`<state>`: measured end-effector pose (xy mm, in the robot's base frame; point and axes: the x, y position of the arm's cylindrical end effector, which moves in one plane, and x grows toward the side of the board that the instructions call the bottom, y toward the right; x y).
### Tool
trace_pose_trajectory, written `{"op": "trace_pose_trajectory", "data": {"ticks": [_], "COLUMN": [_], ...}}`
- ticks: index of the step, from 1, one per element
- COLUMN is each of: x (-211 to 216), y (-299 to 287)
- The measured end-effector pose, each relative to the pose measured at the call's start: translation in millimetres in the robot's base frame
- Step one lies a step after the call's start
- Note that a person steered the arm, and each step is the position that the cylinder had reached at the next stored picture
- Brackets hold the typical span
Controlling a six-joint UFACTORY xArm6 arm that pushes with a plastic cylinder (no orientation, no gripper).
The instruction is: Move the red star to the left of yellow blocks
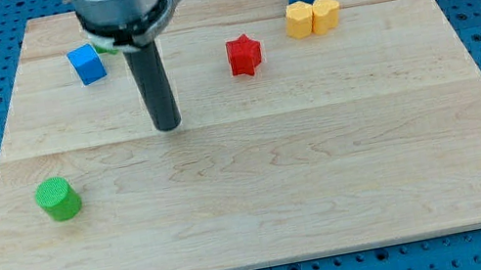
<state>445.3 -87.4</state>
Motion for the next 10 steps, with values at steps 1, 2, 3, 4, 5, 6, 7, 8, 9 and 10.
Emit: {"op": "trace_pose_trajectory", "data": {"ticks": [1, 2, 3, 4, 5, 6, 7, 8, 9, 10], "x": [19, 28, 32, 36, 39, 44, 49, 53, 55, 55], "y": [-6, -11, -12, -13, -15, -18, -20, -22, -23, -42]}}
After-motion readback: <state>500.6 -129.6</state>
